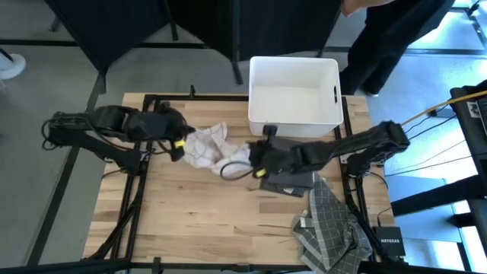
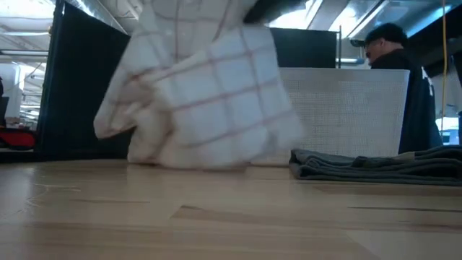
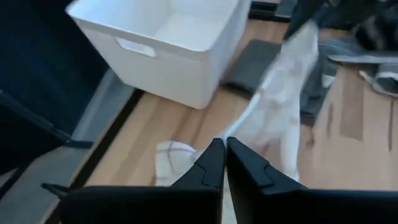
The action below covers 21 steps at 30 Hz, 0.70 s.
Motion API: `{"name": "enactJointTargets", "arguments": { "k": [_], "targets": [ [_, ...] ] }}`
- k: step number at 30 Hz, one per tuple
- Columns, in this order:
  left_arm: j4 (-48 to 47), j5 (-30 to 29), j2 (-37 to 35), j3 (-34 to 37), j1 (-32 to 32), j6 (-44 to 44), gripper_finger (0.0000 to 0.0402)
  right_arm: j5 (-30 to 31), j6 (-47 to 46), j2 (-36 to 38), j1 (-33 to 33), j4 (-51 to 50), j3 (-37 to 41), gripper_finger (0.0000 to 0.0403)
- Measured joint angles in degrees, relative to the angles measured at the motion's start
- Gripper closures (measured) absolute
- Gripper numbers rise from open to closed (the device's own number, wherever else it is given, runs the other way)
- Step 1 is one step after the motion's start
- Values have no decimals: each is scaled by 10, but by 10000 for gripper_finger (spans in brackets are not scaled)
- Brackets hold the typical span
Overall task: Fold towel
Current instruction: Fold the white towel
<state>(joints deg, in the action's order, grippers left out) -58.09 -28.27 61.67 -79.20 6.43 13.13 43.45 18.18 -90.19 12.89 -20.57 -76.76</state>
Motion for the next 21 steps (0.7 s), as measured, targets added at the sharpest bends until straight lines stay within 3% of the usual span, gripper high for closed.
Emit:
{"name": "enactJointTargets", "arguments": {
  "k": [7,13,17,21],
  "targets": [
    [-40,-58,-21,0,-30,-1,399,-55,63,44,-60,-5,-32,397],
    [-61,-85,-18,0,-53,3,399,-65,108,43,-69,-53,-101,398],
    [-54,-36,-15,0,-53,-6,399,-169,43,46,-69,-98,-147,398],
    [-57,36,4,3,-53,-9,398,-305,-47,43,-69,-229,-149,400]
  ]
}}
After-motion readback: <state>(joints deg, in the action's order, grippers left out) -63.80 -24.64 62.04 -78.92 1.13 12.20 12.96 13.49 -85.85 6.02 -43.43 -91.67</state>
